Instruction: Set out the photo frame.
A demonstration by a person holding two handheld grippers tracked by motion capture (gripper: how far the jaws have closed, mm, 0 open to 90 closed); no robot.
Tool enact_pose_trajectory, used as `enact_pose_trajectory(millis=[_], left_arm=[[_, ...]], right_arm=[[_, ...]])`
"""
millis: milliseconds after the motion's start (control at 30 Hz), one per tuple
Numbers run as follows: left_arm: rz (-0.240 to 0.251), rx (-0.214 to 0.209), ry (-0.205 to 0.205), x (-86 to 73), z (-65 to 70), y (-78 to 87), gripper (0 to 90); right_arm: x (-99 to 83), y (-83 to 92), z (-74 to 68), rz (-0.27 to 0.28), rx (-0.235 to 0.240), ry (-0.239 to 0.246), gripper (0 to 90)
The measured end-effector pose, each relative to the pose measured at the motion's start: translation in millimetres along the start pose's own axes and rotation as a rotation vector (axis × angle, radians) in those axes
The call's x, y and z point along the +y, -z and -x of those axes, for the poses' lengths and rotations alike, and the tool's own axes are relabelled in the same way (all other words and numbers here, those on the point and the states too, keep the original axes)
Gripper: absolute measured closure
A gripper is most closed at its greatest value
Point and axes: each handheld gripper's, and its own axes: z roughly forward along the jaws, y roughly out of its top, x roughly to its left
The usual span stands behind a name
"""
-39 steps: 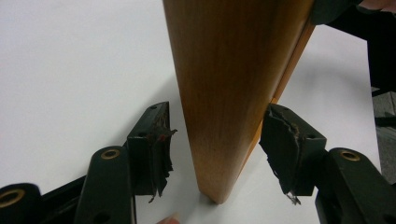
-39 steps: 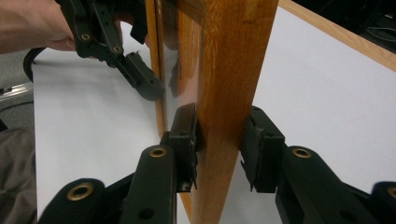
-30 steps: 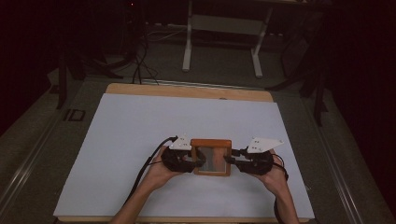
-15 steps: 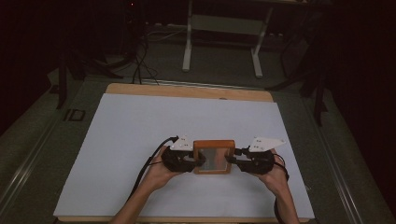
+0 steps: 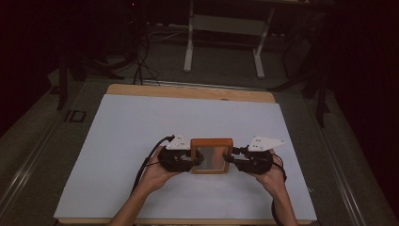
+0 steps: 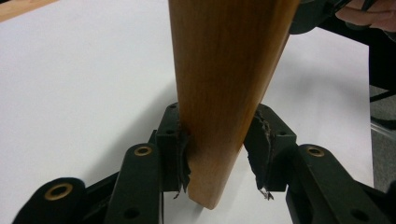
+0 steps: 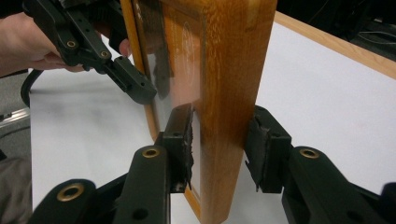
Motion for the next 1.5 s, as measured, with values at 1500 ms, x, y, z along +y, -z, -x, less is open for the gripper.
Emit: enact_pose_trajectory(millis=[1500], left_arm=[[0.016, 0.061, 0.200, -27.1, -26.6, 27.7, 52.7]], right_arm=[[9.6, -54.7, -18.5, 0.032, -0.027, -0.172, 62.0]])
